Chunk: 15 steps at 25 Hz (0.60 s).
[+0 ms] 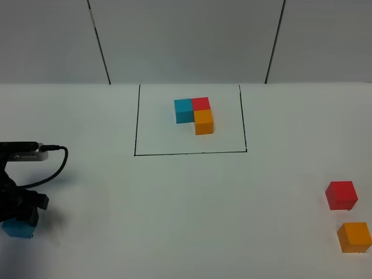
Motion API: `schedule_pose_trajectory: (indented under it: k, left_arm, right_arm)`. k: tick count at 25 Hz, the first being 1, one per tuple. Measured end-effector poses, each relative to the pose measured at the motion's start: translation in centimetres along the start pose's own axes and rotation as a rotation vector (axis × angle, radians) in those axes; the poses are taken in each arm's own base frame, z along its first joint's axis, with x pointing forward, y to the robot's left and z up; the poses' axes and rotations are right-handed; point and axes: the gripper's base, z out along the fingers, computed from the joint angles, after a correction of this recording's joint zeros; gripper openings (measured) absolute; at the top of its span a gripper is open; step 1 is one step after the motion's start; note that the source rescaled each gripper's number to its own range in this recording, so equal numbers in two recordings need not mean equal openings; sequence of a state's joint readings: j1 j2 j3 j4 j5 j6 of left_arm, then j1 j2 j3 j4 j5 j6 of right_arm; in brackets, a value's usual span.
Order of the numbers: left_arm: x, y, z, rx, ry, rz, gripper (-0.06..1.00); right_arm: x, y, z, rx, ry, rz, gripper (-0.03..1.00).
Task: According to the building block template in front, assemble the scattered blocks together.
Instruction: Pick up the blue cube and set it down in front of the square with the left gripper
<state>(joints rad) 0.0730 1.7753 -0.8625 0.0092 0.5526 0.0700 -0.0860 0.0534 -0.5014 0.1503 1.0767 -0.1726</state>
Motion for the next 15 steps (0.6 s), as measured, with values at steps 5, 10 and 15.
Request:
schedule_pose_trajectory:
  k: [5,10,15]
  left_arm:
    - [0.0,0.0,1.3,0.003,0.036,0.0,0.59]
    - [-0.1,0.0,1.4,0.002,0.027,0.0,0.59]
    - [-0.1,0.0,1.4,0.002,0.026,0.0,0.47]
  right_arm:
    - [0.0,0.0,0.0,0.0,0.0,0.001,0.63]
    - [0.0,0.0,0.0,-0.001,0.0,0.001,0.63]
    - [0.0,0.0,0.0,-0.001,0.0,0.001,0.63]
